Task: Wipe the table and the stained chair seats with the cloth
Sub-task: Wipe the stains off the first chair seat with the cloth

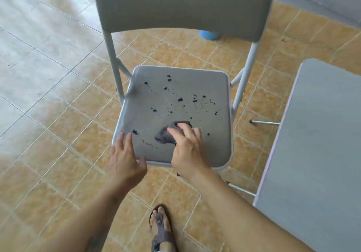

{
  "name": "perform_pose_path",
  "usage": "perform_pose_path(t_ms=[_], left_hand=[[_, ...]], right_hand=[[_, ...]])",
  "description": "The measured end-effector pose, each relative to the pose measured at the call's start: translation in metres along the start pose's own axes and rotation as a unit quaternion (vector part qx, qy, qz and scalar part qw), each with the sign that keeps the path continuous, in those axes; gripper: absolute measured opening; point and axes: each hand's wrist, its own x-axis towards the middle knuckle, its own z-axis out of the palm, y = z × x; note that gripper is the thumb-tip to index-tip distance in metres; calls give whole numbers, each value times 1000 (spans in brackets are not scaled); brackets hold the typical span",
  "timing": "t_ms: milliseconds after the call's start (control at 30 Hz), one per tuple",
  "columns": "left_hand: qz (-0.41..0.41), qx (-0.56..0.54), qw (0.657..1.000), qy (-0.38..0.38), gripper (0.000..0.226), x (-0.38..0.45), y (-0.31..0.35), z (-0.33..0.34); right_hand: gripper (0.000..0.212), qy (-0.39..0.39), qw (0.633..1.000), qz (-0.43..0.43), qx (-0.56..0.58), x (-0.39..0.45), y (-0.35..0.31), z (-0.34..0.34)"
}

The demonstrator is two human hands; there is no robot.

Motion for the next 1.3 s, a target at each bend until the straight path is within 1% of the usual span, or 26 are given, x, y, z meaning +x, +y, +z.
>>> perform_pose_path(t_ms=[67, 133, 167, 300, 367, 400, 500, 533, 633, 700, 733, 767, 833, 867, 900, 933, 967, 1000, 1067, 1100, 1133, 1200, 1267, 1300], left_hand=[[-48, 8, 999, -25, 96, 20, -21, 4], [-55, 4, 997, -51, 104, 33, -34, 9], [-54, -4, 997, -62, 107, 38, -39, 13], [-44, -8, 996, -72, 108, 37, -38, 17], [-40, -1, 997, -73, 108, 38, -39, 15], [-39, 2, 996, -76, 108, 39, -39, 13], [-39, 2, 996, -80, 108, 38, -39, 11], [-38, 2, 996, -78, 108, 38, -39, 10], [-35, -4, 997, -73, 109, 39, -41, 10], [-38, -17, 997, -68, 110, 38, -43, 9], [-37, -21, 997, -66, 110, 39, -43, 9], [-32, -26, 997, -61, 110, 39, -43, 9], [-38, -40, 997, -45, 111, 38, -49, 12], [-30, -48, 998, -38, 111, 39, -49, 11], [-24, -55, 998, -30, 111, 40, -51, 11], [-23, -59, 998, -22, 111, 40, -54, 11], [-24, -64, 998, -17, 111, 42, -56, 11], [-27, -70, 997, -13, 111, 43, -57, 11], [-35, -78, 996, -10, 112, 44, -60, 12], [-37, -78, 996, -10, 111, 43, -60, 13], [-39, -78, 996, -11, 111, 41, -60, 14], [-45, -79, 996, -14, 110, 38, -59, 14], [-49, -81, 995, -17, 110, 37, -58, 13], [-51, -84, 995, -16, 110, 37, -58, 12]], right_hand=[[59, -61, 997, -22, -45, 12, -10, 28], [65, -120, 984, -45, -125, 15, -9, 54], [68, -136, 976, -52, -160, 15, -7, 65], [75, -141, 960, -61, -235, 10, 13, 70], [73, -122, 955, -47, -265, 11, 25, 59], [72, -104, 956, -17, -275, 12, 34, 51], [73, -58, 948, 118, -288, 10, 68, 20], [73, -47, 945, 149, -288, 9, 78, 11], [67, -10, 947, 191, -259, 10, 82, 7], [57, 32, 958, 211, -193, 16, 63, 23], [54, 44, 966, 202, -158, 18, 49, 34], [53, 45, 975, 172, -129, 20, 34, 44], [51, -3, 995, 53, -88, 22, 3, 73], [46, -31, 996, -2, -81, 25, -11, 82], [42, -59, 993, -55, -80, 31, -21, 90], [46, -85, 987, -104, -89, 39, -27, 98], [55, -105, 977, -146, -110, 50, -29, 103], [62, -119, 967, -178, -141, 61, -25, 105], [58, -120, 950, -213, -194, 82, -11, 102], [57, -110, 950, -199, -215, 89, -2, 95], [61, -94, 954, -163, -233, 95, 8, 88], [67, -68, 965, -64, -245, 99, 22, 73], [64, -57, 974, 5, -218, 98, 20, 67], [60, -58, 980, 12, -190, 95, 11, 68]])
